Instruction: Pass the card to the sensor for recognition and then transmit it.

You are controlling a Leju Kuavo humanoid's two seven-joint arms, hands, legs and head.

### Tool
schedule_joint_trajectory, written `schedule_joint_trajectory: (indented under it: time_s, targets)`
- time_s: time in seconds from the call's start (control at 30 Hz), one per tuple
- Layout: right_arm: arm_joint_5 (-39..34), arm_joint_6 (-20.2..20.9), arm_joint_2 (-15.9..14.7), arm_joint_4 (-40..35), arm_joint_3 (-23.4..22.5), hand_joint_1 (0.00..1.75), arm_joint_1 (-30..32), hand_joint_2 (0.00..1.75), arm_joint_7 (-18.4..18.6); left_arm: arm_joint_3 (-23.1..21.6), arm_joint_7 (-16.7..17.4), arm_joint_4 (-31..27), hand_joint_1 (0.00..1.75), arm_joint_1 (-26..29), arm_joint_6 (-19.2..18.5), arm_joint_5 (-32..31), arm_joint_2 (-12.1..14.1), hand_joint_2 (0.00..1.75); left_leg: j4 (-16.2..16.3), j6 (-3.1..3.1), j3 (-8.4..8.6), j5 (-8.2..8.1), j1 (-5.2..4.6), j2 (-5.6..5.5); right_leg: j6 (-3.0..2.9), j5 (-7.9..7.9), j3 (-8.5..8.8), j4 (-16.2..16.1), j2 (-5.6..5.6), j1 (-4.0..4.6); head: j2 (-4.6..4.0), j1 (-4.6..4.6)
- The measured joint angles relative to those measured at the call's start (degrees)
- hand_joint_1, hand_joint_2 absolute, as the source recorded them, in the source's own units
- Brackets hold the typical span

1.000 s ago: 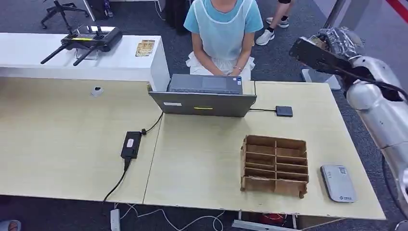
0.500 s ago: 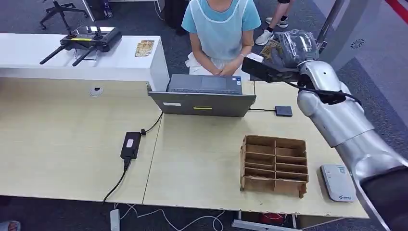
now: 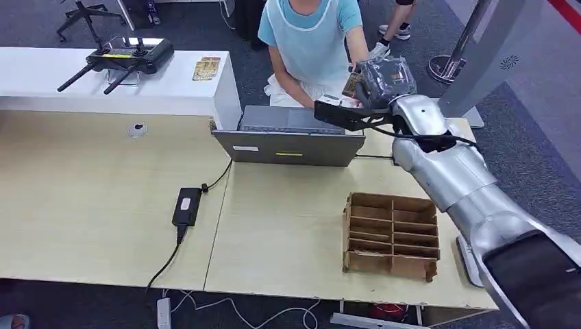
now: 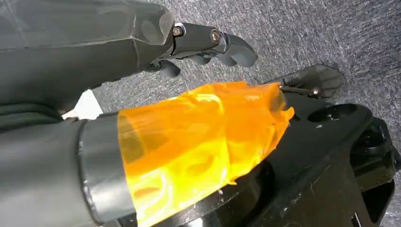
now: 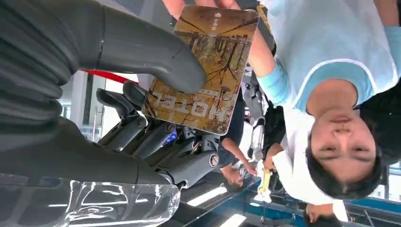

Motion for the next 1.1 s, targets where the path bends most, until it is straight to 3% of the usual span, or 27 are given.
schedule_joint_trajectory:
  time_s: [0.43,0.5,0.53,0.57,0.63,0.67,0.7,0.87,1.1]
  targets:
    - [0.92,-1.14,0.48,2.25,0.02,1.75,-0.11,1.75,0.48,0.00,0.22,0.00,0.00,0.03,0.00,0.09,-0.37,0.00,0.00,0.00,0.01,0.00,0.00,0.00,0.00,0.00,0.00,0.00,0.01,0.00,0.02,-0.02]
    - [0.96,-1.27,0.48,2.45,0.02,1.06,-0.11,1.75,0.48,0.00,0.22,0.00,0.00,0.03,0.00,0.09,-0.39,0.00,0.00,0.00,0.01,0.00,0.00,0.00,0.00,0.00,0.00,0.01,0.01,0.00,0.00,-0.02]
    - [1.03,-1.31,0.48,2.51,0.04,0.91,-0.11,1.75,0.48,0.02,0.22,0.00,0.00,0.03,0.00,0.09,-0.42,0.00,0.00,0.00,0.01,0.00,0.00,0.00,0.00,0.00,0.00,0.01,0.01,0.00,0.02,-0.02]
    - [1.07,-1.40,0.48,2.62,0.04,0.82,-0.11,1.75,0.48,0.00,0.22,0.00,0.00,0.03,0.00,0.09,-0.42,0.00,0.00,0.00,0.01,0.00,0.00,0.00,-0.01,0.00,0.00,0.01,0.01,0.00,0.00,-0.02]
    - [1.40,-1.62,0.48,2.82,0.04,0.82,-0.10,1.75,0.48,0.00,0.22,0.00,0.00,0.02,0.02,0.07,-0.42,0.00,0.00,0.00,0.01,0.00,0.00,0.00,-0.01,0.00,0.00,0.00,0.01,0.00,0.00,-0.02]
    - [1.64,-1.90,0.48,2.93,0.04,0.52,-0.10,1.75,0.48,0.00,0.22,0.00,0.00,0.03,0.05,0.02,-0.42,0.00,0.00,0.00,0.01,0.00,0.00,0.00,-0.01,0.00,0.00,0.00,0.00,0.00,0.00,-0.02]
    - [1.77,-2.12,0.48,3.02,0.02,0.00,-0.10,1.75,0.48,0.00,0.22,0.00,0.00,0.03,0.07,0.00,-0.42,0.00,0.00,0.00,0.01,0.00,0.00,0.00,-0.01,0.00,0.00,0.01,0.00,0.00,0.00,-0.02]
    - [1.64,-3.70,0.48,3.28,-0.07,0.00,-0.06,1.75,0.99,0.00,0.22,0.00,0.00,0.04,0.18,-0.20,-0.42,0.00,0.00,0.00,0.01,0.00,0.00,0.01,-0.01,0.00,-0.01,0.00,0.01,0.00,0.02,-0.02]
    - [2.26,-17.51,0.20,-0.68,-6.01,0.00,2.96,1.75,4.83,0.02,0.31,0.00,0.00,0.18,0.63,-0.63,-0.42,0.00,0.01,0.00,0.01,0.00,0.00,0.01,-0.01,0.00,-0.02,-0.01,0.01,0.00,0.00,-0.02]
